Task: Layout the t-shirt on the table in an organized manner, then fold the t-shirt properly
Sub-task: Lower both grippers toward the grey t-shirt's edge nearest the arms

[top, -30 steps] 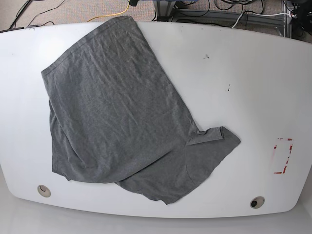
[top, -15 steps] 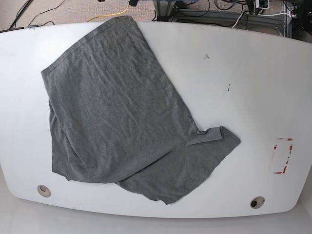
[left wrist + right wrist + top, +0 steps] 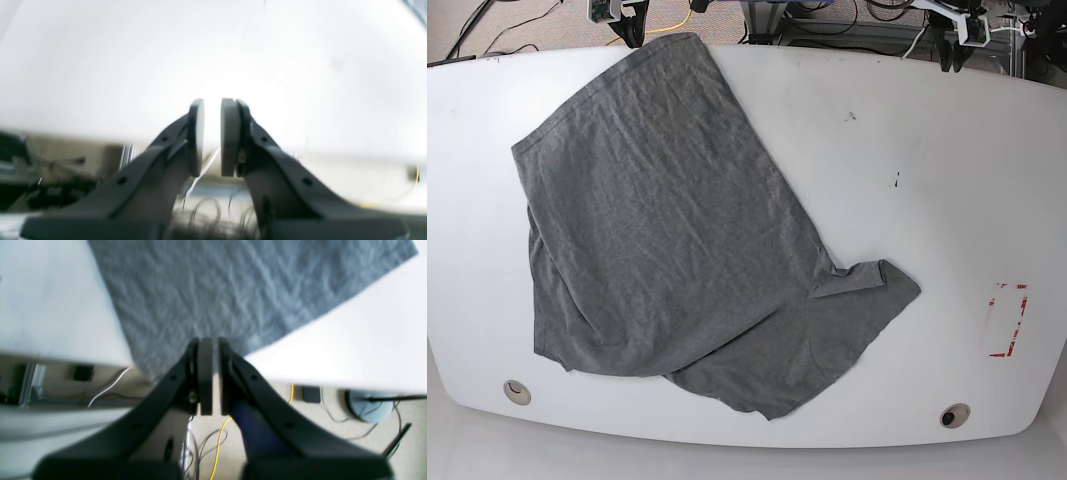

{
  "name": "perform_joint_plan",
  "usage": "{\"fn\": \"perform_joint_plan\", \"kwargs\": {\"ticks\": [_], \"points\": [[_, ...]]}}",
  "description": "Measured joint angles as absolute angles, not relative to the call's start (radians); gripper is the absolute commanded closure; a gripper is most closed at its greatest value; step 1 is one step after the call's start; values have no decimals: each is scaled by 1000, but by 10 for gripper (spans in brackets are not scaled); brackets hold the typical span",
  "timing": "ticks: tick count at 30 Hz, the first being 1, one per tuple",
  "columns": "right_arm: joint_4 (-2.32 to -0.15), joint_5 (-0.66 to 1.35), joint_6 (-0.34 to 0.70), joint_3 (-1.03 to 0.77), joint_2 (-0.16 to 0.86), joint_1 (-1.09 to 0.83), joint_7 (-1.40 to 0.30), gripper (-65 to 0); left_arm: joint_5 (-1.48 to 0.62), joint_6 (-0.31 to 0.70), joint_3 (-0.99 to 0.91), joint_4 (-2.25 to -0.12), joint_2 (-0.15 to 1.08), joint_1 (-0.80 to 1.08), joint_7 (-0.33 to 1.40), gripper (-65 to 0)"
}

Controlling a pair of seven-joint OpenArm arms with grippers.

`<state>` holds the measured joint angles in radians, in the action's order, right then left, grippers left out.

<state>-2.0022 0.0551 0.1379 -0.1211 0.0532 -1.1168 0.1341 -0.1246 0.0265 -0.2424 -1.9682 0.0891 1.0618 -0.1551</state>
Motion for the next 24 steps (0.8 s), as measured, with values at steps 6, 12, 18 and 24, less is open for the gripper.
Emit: {"fn": "perform_joint_plan", "kwargs": {"ticks": [6, 12, 18, 24], "points": [[-2001, 56, 135, -120, 53, -1018, 131, -36, -124, 25, -236, -1969, 94, 965, -157, -82], [-2000, 55, 138, -115, 52, -957, 126, -208, -124, 31, -168, -1968, 121, 895, -152, -82], [-2002, 50, 137, -90, 13, -884, 35, -439, -121, 23, -94, -1968, 191, 839, -155, -82], [-2001, 48, 138, 0, 13, -877, -44, -461, -121, 26, -70, -1968, 201, 809, -152, -82]]}}
